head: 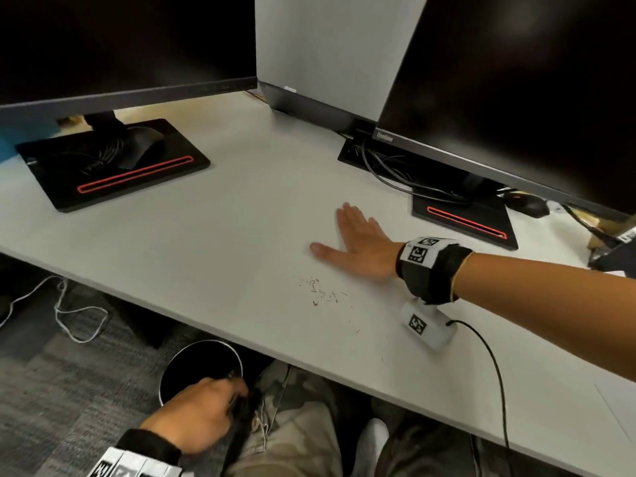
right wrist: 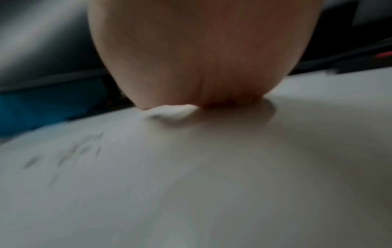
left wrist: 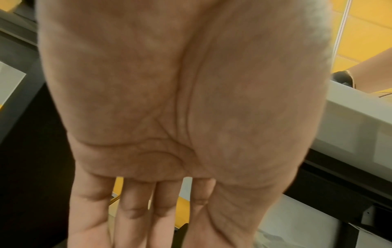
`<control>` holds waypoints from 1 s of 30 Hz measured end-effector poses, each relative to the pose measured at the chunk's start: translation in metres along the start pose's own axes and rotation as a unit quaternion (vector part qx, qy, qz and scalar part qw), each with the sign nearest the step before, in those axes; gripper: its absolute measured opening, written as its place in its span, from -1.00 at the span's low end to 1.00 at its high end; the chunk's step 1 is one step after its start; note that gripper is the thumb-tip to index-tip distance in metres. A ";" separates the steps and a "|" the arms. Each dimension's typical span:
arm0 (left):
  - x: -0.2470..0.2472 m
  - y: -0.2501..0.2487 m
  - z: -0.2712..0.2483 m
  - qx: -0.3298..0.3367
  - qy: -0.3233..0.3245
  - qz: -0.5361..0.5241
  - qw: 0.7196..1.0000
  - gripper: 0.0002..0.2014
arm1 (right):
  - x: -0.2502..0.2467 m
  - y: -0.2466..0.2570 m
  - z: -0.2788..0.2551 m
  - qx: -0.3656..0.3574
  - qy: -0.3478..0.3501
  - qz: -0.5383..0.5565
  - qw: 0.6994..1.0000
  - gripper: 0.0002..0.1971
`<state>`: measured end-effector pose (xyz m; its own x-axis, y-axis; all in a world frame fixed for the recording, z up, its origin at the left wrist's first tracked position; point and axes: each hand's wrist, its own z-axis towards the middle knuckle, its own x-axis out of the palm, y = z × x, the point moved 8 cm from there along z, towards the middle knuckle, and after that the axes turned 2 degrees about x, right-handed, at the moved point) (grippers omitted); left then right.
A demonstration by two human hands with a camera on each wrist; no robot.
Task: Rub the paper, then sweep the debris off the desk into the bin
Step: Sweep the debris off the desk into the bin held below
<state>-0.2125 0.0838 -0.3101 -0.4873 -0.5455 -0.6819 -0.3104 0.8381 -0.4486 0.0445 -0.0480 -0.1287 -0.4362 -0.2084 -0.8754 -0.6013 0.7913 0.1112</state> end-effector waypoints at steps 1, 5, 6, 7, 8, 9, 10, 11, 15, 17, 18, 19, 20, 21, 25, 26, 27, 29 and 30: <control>0.000 0.001 0.000 0.000 -0.003 0.003 1.000 -0.44 | 0.008 0.010 -0.006 -0.026 0.005 -0.016 1.000 0.17; 0.000 0.000 0.001 0.006 -0.007 0.003 1.000 -0.51 | 0.048 0.079 -0.060 -0.179 0.041 -0.060 0.981 0.08; -0.001 -0.003 0.001 0.010 -0.008 0.003 1.000 -0.52 | 0.055 0.091 -0.071 -0.201 0.050 -0.057 0.977 0.03; -0.001 -0.004 0.001 0.012 -0.006 0.004 1.000 -0.52 | 0.056 0.098 -0.078 -0.207 0.054 -0.040 0.976 -0.01; -0.002 -0.004 0.002 0.015 -0.003 0.006 1.000 -0.52 | 0.051 0.099 -0.082 -0.199 0.046 -0.008 0.979 -0.04; -0.001 -0.004 0.004 0.018 -0.001 0.009 1.000 -0.51 | 0.043 0.092 -0.084 -0.175 0.023 0.023 0.984 -0.06; -0.001 -0.004 0.004 0.019 0.000 0.012 1.000 -0.51 | 0.034 0.077 -0.086 -0.140 -0.008 0.049 0.989 -0.07; -0.001 -0.003 0.005 0.021 -0.002 0.013 1.000 -0.51 | 0.027 0.057 -0.089 -0.094 -0.040 0.067 0.993 -0.08; -0.001 -0.003 0.006 0.027 -0.017 0.018 0.999 -0.55 | 0.044 -0.043 -0.127 0.157 -0.078 0.087 0.981 0.01; -0.002 -0.005 0.004 0.027 -0.022 0.022 0.999 -0.56 | 0.072 -0.066 -0.155 0.242 -0.047 0.111 0.963 0.16; -0.001 -0.006 0.004 0.030 -0.023 0.022 0.999 -0.57 | 0.085 -0.066 -0.167 0.259 -0.038 0.121 0.957 0.23; -0.001 -0.007 0.004 0.032 -0.022 0.023 0.999 -0.58 | 0.095 -0.061 -0.175 0.262 -0.041 0.125 0.956 0.27; 0.000 -0.008 0.003 0.035 -0.020 0.023 0.999 -0.58 | 0.102 -0.051 -0.179 0.255 -0.055 0.124 0.957 0.30; 0.000 -0.009 0.003 0.037 -0.019 0.022 0.999 -0.58 | 0.105 -0.038 -0.178 0.243 -0.074 0.124 0.959 0.30; 0.001 -0.010 0.002 0.040 -0.015 0.017 0.999 -0.55 | 0.102 0.035 -0.149 0.185 -0.130 0.150 0.962 0.21; 0.001 -0.011 0.001 0.042 -0.014 0.019 0.999 -0.55 | 0.099 0.057 -0.138 0.164 -0.138 0.158 0.964 0.18; 0.001 -0.012 -0.001 0.047 -0.012 0.022 0.999 -0.55 | 0.096 0.080 -0.126 0.139 -0.143 0.166 0.966 0.15; 0.000 -0.015 -0.003 0.056 -0.011 0.036 0.998 -0.53 | 0.089 0.123 -0.105 0.075 -0.139 0.187 0.970 0.11; 0.000 -0.015 -0.004 0.054 -0.010 0.041 0.998 -0.52 | 0.084 0.139 -0.097 0.044 -0.129 0.201 0.970 0.08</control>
<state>-0.2109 0.0714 -0.3008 -0.4906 -0.4753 -0.7303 -0.1787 0.8752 -0.4495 -0.1407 -0.0110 -0.1410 -0.4347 0.2680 -0.8598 -0.3535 0.8273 0.4365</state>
